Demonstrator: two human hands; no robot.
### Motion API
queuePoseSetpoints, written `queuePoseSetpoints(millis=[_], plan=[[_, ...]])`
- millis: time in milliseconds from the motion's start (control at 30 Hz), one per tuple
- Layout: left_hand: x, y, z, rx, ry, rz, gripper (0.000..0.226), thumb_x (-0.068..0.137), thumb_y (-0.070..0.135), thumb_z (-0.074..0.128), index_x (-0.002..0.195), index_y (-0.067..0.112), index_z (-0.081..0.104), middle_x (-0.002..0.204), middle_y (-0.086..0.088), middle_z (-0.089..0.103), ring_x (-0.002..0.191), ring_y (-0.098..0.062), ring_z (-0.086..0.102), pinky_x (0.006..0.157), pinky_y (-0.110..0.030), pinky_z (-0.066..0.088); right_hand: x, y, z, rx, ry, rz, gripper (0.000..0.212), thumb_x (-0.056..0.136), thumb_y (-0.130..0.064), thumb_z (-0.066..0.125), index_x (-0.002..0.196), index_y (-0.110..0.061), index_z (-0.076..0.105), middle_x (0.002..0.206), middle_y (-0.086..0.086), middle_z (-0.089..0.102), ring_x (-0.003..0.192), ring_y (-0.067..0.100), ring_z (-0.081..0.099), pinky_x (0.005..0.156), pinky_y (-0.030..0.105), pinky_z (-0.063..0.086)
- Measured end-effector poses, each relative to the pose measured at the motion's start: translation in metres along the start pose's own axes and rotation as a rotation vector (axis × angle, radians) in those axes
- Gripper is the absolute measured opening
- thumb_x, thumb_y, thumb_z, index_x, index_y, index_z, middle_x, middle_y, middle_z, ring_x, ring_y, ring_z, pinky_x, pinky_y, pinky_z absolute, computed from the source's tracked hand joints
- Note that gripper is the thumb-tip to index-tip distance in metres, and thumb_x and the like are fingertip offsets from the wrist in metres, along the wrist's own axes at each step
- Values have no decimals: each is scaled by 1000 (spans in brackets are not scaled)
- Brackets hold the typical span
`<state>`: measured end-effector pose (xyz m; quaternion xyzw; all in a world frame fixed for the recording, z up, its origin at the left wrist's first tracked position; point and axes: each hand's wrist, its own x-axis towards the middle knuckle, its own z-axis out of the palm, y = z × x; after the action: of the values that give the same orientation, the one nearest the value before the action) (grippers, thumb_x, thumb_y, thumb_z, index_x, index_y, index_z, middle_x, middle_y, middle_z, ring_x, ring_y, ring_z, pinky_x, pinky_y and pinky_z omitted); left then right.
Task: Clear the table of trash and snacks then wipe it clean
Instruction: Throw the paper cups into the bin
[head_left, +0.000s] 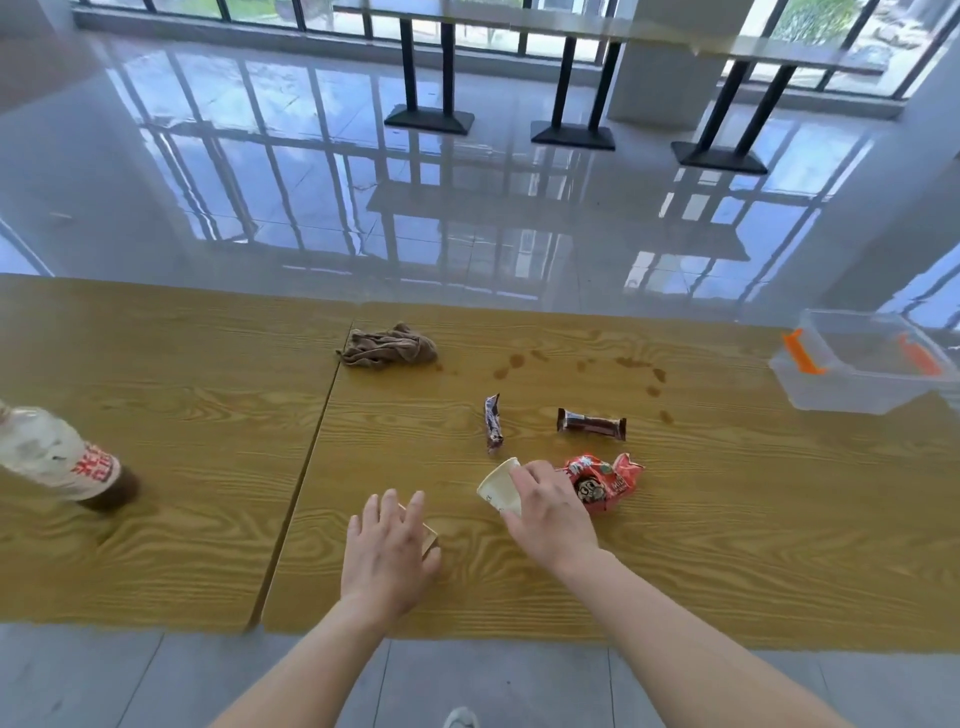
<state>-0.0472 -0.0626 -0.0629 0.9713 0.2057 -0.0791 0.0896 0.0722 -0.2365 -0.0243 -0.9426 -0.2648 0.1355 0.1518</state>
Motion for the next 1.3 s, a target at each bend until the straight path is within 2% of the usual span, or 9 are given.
queuePoseSetpoints(millis=[233, 333, 433, 600, 767, 933, 1133, 1300], plan=[[18, -5, 9, -44, -114, -60, 86, 81, 58, 62, 150, 28, 21, 150, -12, 28, 133, -27, 34, 100, -39, 43, 37, -6, 17, -79, -133, 18, 73, 95, -35, 59, 154, -27, 16, 156, 10, 19, 133, 34, 32, 112, 40, 33], [22, -7, 14, -44, -138, -64, 82, 79, 53, 66, 147, 27, 29, 142, -8, 36, 122, -24, 42, 93, -36, 47, 46, -7, 25, -127, -191, 32, 77, 95, -37, 59, 155, -26, 12, 158, 13, 14, 135, 35, 31, 112, 41, 35], [25, -8, 16, -56, -128, -63, 65, 77, 44, 66, 135, 24, 44, 126, -5, 44, 109, -22, 48, 85, -33, 48, 48, -6, 32, -143, -206, 36, 74, 96, -29, 59, 154, -24, 14, 157, 15, 14, 133, 35, 34, 109, 41, 39], [28, -7, 16, -74, -91, -55, 57, 72, 38, 68, 124, 20, 54, 119, -6, 49, 101, -24, 51, 80, -34, 50, 48, -2, 34, -75, -159, 16, 62, 93, -18, 61, 147, -21, 29, 154, 13, 20, 125, 32, 41, 104, 38, 42], [35, 1, 6, -90, -23, -11, 62, 67, 34, 68, 125, 18, 54, 115, -7, 51, 96, -26, 52, 74, -36, 51, 44, -1, 24, -18, -94, 10, 65, 93, -18, 62, 149, -22, 29, 156, 10, 20, 128, 30, 39, 106, 37, 40], [43, 17, -9, -90, 41, 95, 69, 64, 34, 71, 128, 16, 53, 118, -10, 52, 97, -29, 54, 72, -38, 51, 31, -1, 5, 25, 3, 19, 66, 91, -16, 62, 148, -23, 31, 155, 10, 22, 128, 31, 41, 105, 39, 39], [47, 46, -21, -100, 82, 248, 70, 58, 33, 74, 122, 14, 54, 111, -11, 54, 90, -31, 56, 65, -40, 53, 7, 14, -16, 52, 92, 95, 65, 91, -18, 62, 148, -23, 31, 157, 10, 22, 136, 31, 34, 106, 39, 38], [46, 75, -27, -97, 89, 377, 67, 61, 33, 74, 122, 13, 54, 117, -10, 53, 96, -30, 56, 71, -39, 53, -21, 32, -28, 77, 157, 194, 66, 88, -19, 64, 146, -24, 33, 155, 10, 24, 134, 30, 36, 106, 37, 38]])
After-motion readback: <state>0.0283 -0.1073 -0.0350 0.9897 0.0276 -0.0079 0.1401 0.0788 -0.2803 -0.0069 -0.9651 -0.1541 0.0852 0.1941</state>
